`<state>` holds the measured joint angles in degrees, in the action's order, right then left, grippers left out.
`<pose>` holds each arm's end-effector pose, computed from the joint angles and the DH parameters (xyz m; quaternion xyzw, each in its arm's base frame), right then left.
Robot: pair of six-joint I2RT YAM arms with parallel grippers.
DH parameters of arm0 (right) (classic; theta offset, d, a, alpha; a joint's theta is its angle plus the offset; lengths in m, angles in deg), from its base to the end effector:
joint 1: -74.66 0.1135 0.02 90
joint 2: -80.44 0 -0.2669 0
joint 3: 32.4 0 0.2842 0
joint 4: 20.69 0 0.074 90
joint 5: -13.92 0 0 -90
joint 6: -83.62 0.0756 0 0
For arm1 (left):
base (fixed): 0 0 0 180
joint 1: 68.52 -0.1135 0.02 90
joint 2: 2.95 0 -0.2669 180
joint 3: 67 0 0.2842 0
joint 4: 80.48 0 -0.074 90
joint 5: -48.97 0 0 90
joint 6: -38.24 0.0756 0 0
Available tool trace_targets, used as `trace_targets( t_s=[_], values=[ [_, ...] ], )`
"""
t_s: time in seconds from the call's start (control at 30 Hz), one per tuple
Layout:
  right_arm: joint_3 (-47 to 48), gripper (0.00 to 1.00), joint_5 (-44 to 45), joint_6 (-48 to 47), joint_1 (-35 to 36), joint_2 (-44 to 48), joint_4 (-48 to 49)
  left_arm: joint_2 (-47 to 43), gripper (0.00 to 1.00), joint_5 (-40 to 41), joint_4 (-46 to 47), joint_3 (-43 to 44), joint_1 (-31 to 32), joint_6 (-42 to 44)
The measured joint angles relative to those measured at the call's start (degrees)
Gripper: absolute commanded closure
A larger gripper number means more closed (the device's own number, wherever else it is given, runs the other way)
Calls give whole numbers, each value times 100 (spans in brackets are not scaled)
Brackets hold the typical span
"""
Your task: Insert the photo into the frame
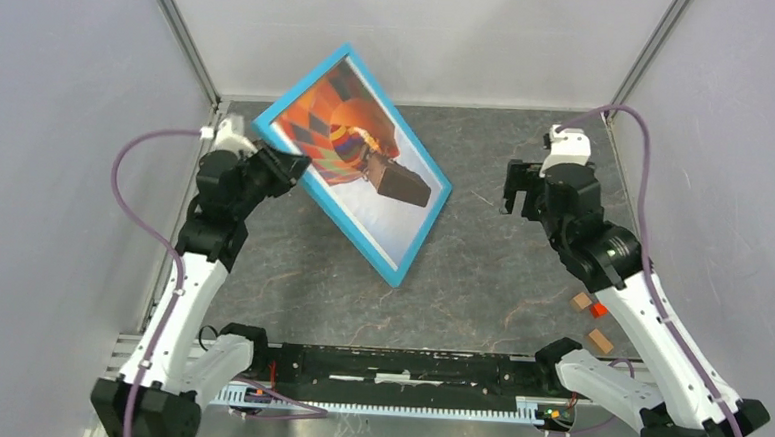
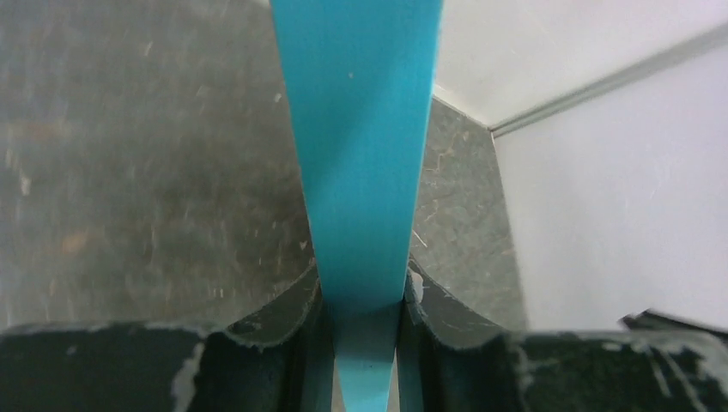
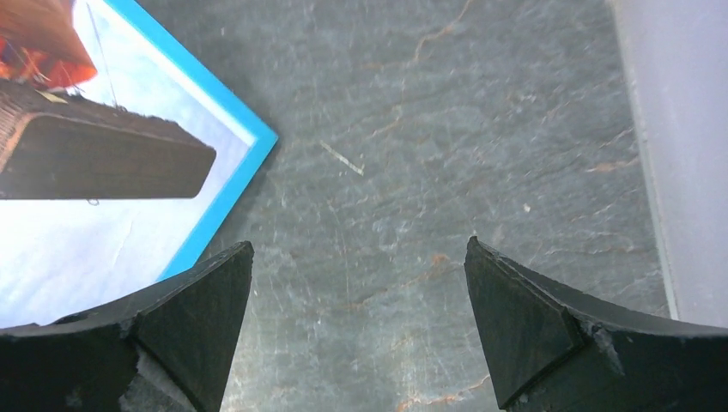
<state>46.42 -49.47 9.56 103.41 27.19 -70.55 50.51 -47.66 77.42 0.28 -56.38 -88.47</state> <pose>0.2317 0.0885 0.3918 0.0329 0.8263 0.0219 0.5618 0.2764 -0.0684 0.3744 -0.1237 0.7458 -0.3099 0.5766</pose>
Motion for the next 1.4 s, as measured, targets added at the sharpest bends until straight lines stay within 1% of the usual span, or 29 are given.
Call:
trace_targets(
  t_s=[0.1,0.17,0.23,0.27,0.37,0.47,0.57,0.67,0.73,0.93,1.03,1.2,1.33,1.37,1.4],
  values=[
    [-210,2,-260,-2,0,-192,35,-387,98,-721,-354,-726,-1187,-966],
    [-343,2,-437,-13,0,-240,98,-807,98,-815,-616,-1054,-1869,-1414],
    [-468,2,-586,-44,0,-236,155,-1384,98,-684,-970,-1386,-2361,-1740],
    [-501,3,-647,-70,0,-245,170,-1613,98,-566,-1128,-1506,-2485,-1823],
    [-507,3,-809,-116,0,-304,212,-2103,98,-98,-1572,-1716,-2605,-1950],
    [-520,2,-975,-151,0,-317,260,-2173,98,282,-1912,-1714,-2614,-2090],
    [-533,3,-1016,-203,0,-308,293,-1812,98,708,-2446,-1556,-2616,-2306],
    [-533,2,-1032,-243,0,-323,284,-1440,98,1021,-2736,-1510,-2634,-2476],
    [-546,2,-1027,-254,0,-297,297,-1379,98,1211,-2874,-1565,-2645,-2562],
    [-581,2,-1010,-258,0,-254,295,-1368,98,1777,-3064,-1648,-2767,-2667],
    [-614,2,-1008,-260,0,-251,321,-1318,98,2146,-3073,-1832,-2922,-2817],
    [-616,2,-988,-286,0,-339,321,-1233,98,2430,-3040,-2218,-3309,-2968],
    [-616,2,-953,-321,0,-334,332,-1453,98,2677,-3040,-2352,-3397,-3141],
    [-616,2,-940,-332,0,-334,328,-1530,97,2771,-3053,-2391,-3405,-3165],
    [-616,3,-927,-339,0,-334,328,-1580,90,2826,-3056,-2420,-3416,-3187]
  ],
)
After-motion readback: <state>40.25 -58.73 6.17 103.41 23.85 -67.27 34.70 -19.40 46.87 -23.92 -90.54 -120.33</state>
